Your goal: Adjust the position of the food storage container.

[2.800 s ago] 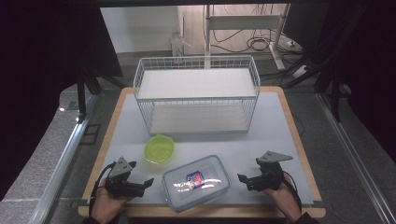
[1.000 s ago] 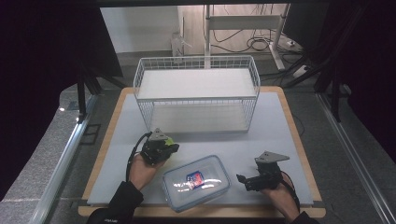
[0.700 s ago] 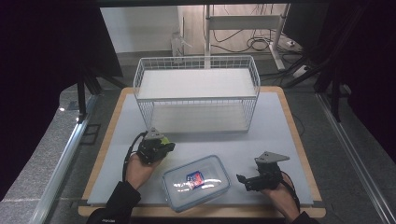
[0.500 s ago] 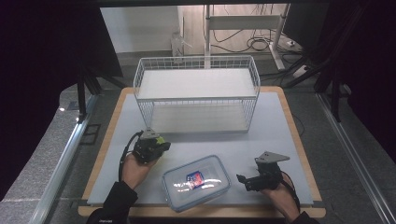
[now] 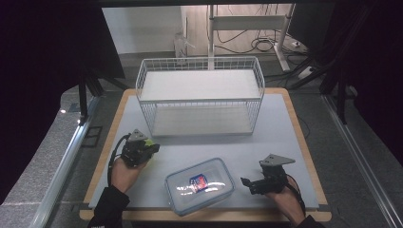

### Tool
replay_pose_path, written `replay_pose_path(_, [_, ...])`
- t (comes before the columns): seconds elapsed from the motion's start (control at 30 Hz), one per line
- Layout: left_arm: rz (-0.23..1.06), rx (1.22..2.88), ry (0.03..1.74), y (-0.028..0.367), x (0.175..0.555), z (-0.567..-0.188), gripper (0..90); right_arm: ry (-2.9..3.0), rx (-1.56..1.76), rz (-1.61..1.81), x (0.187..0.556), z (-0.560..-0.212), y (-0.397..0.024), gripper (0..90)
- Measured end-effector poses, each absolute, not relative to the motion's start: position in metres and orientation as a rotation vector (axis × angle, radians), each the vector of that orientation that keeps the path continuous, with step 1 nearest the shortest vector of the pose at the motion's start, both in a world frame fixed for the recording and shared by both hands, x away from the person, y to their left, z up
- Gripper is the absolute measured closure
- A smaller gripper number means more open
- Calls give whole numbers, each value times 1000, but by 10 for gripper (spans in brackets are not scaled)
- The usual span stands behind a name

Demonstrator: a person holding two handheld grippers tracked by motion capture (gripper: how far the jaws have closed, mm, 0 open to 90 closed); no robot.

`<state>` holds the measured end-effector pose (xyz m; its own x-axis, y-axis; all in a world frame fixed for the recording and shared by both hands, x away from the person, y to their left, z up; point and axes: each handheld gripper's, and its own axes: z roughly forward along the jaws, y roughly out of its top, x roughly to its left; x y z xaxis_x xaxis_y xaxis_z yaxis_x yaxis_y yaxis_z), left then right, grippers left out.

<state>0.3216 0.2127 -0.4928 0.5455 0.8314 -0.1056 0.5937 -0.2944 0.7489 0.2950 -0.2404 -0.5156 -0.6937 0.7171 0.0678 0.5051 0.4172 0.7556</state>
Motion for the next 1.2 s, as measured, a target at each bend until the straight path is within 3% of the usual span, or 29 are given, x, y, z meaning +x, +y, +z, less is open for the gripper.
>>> replay_pose_path(0.37, [423, 1975, 1116, 217, 303, -489, 900, 2386, 1060, 1153, 294, -513, -240, 6])
replay_pose_path(0.67, [411, 1950, 1058, 213, 252, -494, 897, 2377, 1058, 1147, 289, -504, -237, 2])
replay_pose_path(0.73, [406, 1958, 1048, 211, 240, -496, 894, 2380, 1061, 1160, 287, -501, -236, 86])
replay_pose_path(0.77, [406, 1958, 1048, 211, 240, -496, 893, 2380, 1061, 1160, 287, -501, -236, 86])
replay_pose_path(0.8, [385, 1972, 1044, 208, 231, -500, 893, 2383, 1061, 1173, 284, -496, -235, 204])
replay_pose_path(0.83, [385, 1972, 1044, 208, 231, -500, 893, 2383, 1061, 1173, 284, -496, -235, 204])
replay_pose_path(0.87, [368, 1993, 1043, 206, 224, -505, 893, 2409, 1039, 1183, 282, -493, -234, 360])
replay_pose_path(0.9, [349, 2006, 1046, 204, 219, -509, 893, 2424, 1033, 1185, 281, -492, -233, 428])
replay_pose_path(0.93, [349, 2006, 1046, 204, 219, -509, 893, 2424, 1033, 1185, 281, -492, -233, 428])
replay_pose_path(1.0, [320, 2038, 1037, 199, 208, -514, 888, 2487, 994, 1180, 277, -491, -227, 601])
replay_pose_path(1.2, [264, 2080, 997, 187, 192, -518, 883, 2565, 908, 1168, 271, -493, -213, 776])
